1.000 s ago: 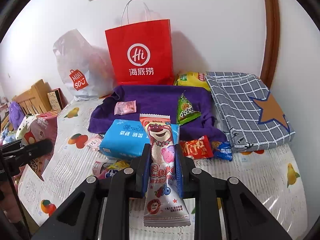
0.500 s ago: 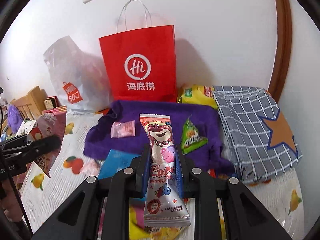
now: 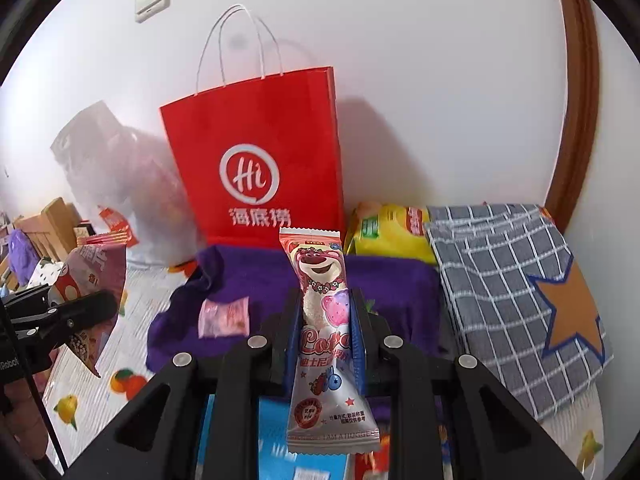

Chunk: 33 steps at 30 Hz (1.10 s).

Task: Organize snacks
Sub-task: 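Lower the Lotso packet and panda bag over the purple towel with both tools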

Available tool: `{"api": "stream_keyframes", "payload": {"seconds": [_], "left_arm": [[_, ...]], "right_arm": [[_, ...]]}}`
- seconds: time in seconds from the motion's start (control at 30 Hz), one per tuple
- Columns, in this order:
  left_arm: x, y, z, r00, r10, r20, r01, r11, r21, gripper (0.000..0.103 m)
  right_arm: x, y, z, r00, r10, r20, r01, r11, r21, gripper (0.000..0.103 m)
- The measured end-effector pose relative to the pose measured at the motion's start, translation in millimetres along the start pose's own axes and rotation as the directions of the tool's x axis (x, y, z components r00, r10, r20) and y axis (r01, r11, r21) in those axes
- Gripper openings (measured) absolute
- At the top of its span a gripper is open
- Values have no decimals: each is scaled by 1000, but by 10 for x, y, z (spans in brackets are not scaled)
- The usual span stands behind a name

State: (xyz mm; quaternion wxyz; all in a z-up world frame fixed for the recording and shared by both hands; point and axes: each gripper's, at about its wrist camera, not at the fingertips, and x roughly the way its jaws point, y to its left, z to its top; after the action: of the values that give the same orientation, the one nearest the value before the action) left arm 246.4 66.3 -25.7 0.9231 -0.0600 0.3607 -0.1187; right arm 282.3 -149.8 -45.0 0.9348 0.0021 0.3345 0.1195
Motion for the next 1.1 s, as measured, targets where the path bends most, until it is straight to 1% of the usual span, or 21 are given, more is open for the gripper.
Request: {"api": "stream_keyframes", "payload": {"seconds": [0.2, 0.27, 0.33, 0.37, 0.47, 0.5, 0.53, 0.6, 0.7, 0.87, 1.0, 1.1], "left_arm": [[273, 175, 163, 1000, 11, -28, -12, 999, -41, 44], [360, 186, 225, 999, 17, -29, -18, 999, -39, 44], [451, 190, 265, 999, 40, -17, -41, 999, -31, 44], [532, 203, 266, 998, 54, -26, -54, 998, -29, 44], [711, 267, 203, 997, 44, -58, -46, 998, -44, 44], [762, 282, 190, 996, 46, -73, -49, 998, -46, 44], [823, 292, 176, 994, 50, -94, -54, 998, -40, 44], [866, 321, 154, 994, 53, -96, -58, 997, -42, 44], [930, 353, 120, 993, 25, -113, -31, 998, -50, 44], [1030, 352, 86, 990, 37, -135, -43, 998, -44, 44], [1068, 374, 75, 989, 36, -142, -44, 998, -50, 44], [1094, 400, 59, 988, 21, -150, -30, 998, -62, 44]], "right_arm": [[234, -82, 218, 1000, -10, 0, 10, 1000, 3, 22], [326, -126, 266, 1000, -3, -2, 3, 1000, 13, 22], [403, -149, 270, 1000, 9, -10, -9, 1000, 21, 22], [456, -152, 254, 1000, 16, -20, -15, 1000, 21, 22], [637, -143, 174, 998, 28, -58, -28, 1000, 10, 22], [726, -133, 146, 996, 29, -86, -30, 1000, -2, 22], [768, -130, 122, 995, 29, -97, -30, 1000, -9, 22], [876, -136, 76, 992, 34, -120, -35, 999, -9, 22], [987, -134, 2, 987, 57, -151, -59, 998, -12, 22], [1121, -70, -98, 978, 75, -194, -82, 996, -30, 23], [1201, -16, -136, 972, 70, -223, -83, 995, -48, 23], [1228, -10, -141, 970, 70, -233, -83, 995, -49, 23]]}}
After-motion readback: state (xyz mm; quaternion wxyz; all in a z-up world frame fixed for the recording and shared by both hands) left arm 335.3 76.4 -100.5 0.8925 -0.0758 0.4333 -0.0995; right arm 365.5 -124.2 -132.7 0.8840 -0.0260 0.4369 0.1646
